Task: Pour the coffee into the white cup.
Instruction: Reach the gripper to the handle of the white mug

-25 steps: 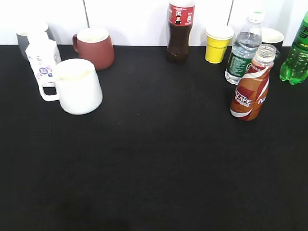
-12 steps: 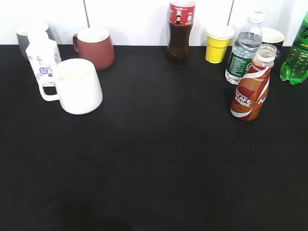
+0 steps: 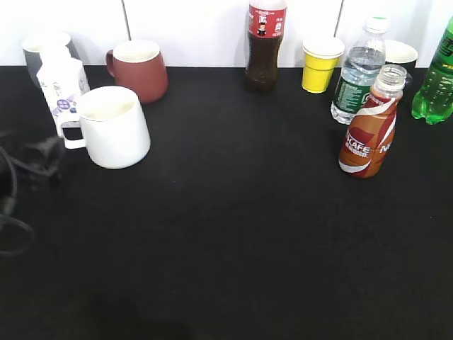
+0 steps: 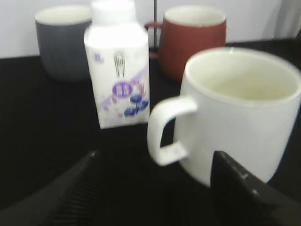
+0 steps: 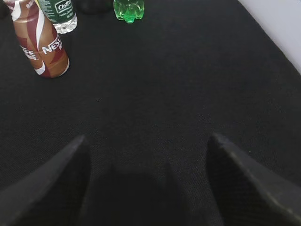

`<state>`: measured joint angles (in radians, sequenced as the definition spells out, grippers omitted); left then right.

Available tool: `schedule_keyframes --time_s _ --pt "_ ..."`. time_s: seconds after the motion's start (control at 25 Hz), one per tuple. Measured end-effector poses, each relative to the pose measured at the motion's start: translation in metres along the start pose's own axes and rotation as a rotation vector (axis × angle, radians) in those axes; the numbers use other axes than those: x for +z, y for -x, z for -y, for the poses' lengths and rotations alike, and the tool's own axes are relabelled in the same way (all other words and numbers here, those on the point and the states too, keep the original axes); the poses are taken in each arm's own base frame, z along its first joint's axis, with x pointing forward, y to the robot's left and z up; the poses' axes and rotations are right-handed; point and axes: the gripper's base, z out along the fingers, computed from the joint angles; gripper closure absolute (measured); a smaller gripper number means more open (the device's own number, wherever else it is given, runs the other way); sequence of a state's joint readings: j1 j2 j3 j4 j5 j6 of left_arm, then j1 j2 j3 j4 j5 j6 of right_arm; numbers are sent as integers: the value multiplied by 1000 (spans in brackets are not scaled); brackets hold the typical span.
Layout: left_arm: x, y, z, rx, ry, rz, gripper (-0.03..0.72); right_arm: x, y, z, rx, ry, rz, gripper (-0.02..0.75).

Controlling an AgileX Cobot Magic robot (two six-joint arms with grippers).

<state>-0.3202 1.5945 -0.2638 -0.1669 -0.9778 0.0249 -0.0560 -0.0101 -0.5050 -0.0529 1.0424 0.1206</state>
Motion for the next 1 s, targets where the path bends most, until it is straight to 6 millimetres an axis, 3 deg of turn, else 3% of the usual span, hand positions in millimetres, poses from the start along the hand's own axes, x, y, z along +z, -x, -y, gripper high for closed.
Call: schedule_keyframes --time_s 0.32,0.56,0.68,1.0 --pt "31 -12 -1 8 23 4 218 0 0 0 0 0 0 155" --pt "34 -15 -6 15 31 16 219 0 0 0 0 0 0 155" --pt "45 -5 -4 13 22 45 219 0 0 0 0 0 0 155" --pt "67 -10 -14 35 14 17 220 0 0 0 0 0 0 155"
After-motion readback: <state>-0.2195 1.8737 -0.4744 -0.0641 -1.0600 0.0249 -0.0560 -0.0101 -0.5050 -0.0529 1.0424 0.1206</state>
